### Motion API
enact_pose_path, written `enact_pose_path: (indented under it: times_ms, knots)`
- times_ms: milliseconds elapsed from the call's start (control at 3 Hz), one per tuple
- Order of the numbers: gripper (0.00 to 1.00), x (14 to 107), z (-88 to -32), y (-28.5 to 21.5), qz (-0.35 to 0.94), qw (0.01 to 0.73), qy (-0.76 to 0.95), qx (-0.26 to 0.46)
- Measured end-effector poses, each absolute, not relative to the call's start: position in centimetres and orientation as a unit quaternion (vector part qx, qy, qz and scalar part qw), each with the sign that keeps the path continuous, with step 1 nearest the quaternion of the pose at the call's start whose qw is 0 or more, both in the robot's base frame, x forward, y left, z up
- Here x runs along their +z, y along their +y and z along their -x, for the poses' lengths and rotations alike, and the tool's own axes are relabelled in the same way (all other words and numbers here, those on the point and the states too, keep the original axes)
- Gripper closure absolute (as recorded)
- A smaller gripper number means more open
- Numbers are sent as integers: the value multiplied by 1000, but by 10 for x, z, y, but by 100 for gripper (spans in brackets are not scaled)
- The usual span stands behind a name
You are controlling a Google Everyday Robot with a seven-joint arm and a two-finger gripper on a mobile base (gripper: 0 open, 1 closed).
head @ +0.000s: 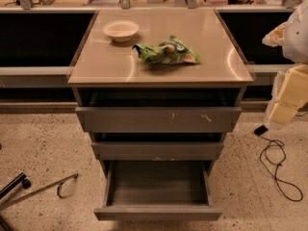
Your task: Close bottom drawer
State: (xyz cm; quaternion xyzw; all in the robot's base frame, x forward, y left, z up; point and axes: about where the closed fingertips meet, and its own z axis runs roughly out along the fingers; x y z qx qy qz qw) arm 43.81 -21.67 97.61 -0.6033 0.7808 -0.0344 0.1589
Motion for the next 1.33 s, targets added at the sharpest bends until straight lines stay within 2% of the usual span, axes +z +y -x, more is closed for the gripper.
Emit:
enact_pose_path:
  times_ms: [667,1333]
  knots:
    - [0,958,-432,-217,598,156,786,-22]
    - [0,844,-396,-224,582,172,793,60]
